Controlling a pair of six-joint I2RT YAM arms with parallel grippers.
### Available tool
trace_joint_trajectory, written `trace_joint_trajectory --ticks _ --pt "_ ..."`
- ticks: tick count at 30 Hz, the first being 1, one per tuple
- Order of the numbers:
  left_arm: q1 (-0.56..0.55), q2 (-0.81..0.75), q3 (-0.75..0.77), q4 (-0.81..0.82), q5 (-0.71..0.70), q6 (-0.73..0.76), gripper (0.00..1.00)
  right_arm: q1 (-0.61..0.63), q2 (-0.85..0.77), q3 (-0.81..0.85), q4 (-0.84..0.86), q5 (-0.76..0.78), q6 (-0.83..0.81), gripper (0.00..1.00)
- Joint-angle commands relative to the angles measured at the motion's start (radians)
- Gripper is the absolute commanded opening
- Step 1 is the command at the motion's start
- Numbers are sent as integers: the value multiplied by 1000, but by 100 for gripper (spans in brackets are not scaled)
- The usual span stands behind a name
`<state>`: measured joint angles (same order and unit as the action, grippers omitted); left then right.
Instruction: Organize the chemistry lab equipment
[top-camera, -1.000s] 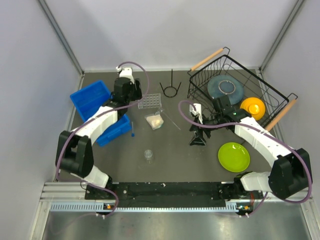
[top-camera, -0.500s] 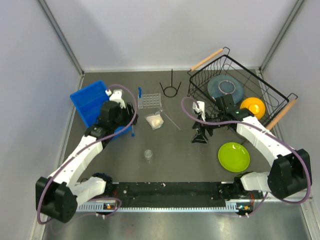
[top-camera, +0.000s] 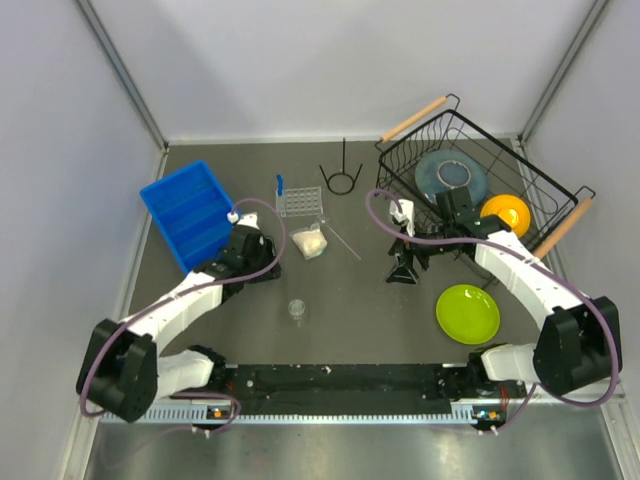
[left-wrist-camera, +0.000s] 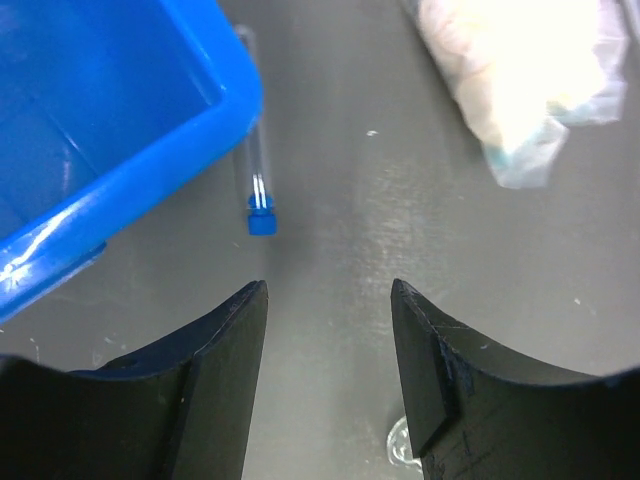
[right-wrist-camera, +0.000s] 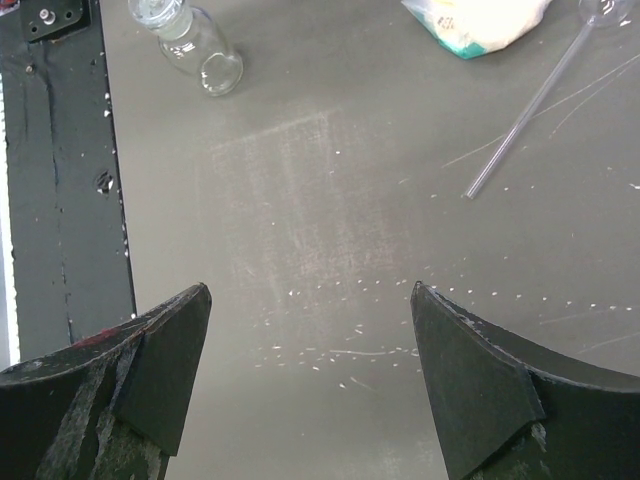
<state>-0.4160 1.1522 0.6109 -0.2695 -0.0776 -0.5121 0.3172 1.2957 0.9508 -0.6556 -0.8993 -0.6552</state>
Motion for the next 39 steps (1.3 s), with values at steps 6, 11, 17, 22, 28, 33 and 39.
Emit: trace_joint_trajectory --ticks 6,11,17,22,28,33,39 --pt "-4 188 24 161 -162 -63 58 -18 8 32 7 -33 -27 82" --pt "-3 300 67 158 -194 -69 58 -27 10 32 5 -32 -27 82" --pt "-3 376 118 145 -238 -55 54 -27 14 34 4 -26 -27 82" --pt "-4 411 159 110 -249 -55 44 -30 11 34 5 -23 -29 82" --pt "-4 397 150 96 -241 -55 18 -38 11 34 2 -23 -29 82" --pt "-4 348 129 104 -182 -39 10 -46 5 29 1 -30 -34 82" --pt "-6 152 96 113 -52 47 9 -46 -12 5 -36 -121 -95 82"
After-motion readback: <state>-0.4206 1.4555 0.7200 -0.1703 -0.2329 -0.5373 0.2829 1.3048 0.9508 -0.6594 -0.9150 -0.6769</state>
